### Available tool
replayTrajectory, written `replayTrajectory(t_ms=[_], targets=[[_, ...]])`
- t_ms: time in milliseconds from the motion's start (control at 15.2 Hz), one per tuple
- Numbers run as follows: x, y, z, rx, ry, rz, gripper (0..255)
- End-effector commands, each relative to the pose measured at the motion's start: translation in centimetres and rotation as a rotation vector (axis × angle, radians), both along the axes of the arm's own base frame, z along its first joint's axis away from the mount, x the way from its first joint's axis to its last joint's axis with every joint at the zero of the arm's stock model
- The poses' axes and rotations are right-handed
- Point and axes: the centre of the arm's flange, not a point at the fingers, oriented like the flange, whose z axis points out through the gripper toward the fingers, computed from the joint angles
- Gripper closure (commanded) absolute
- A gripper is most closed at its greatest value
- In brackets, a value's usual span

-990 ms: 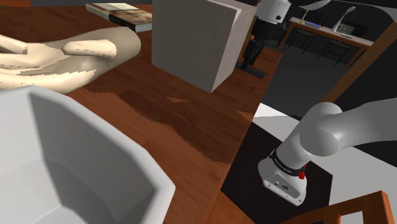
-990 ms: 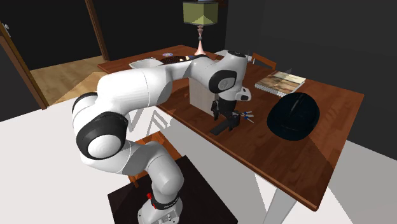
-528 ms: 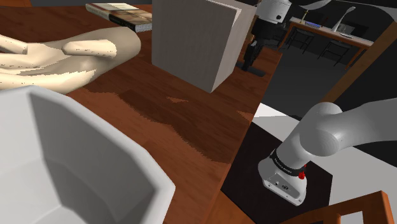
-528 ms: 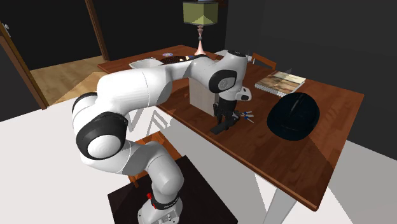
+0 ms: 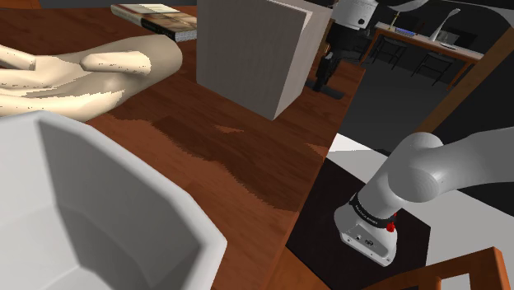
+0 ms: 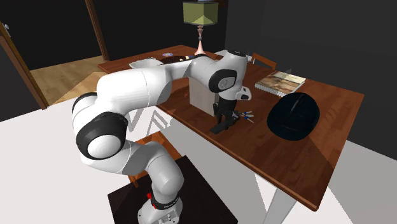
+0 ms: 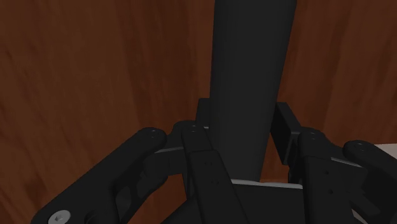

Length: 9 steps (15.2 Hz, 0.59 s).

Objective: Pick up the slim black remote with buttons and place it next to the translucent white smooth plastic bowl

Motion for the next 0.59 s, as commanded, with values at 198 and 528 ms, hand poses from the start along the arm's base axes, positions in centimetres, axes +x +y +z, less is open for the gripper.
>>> replayTrajectory(t_ms=[198,528], targets=[[0.0,0.1,2.3,0.001,0.003,0.001,255],[0.0,0.1,4.9,0.001,0.003,0.001,255]])
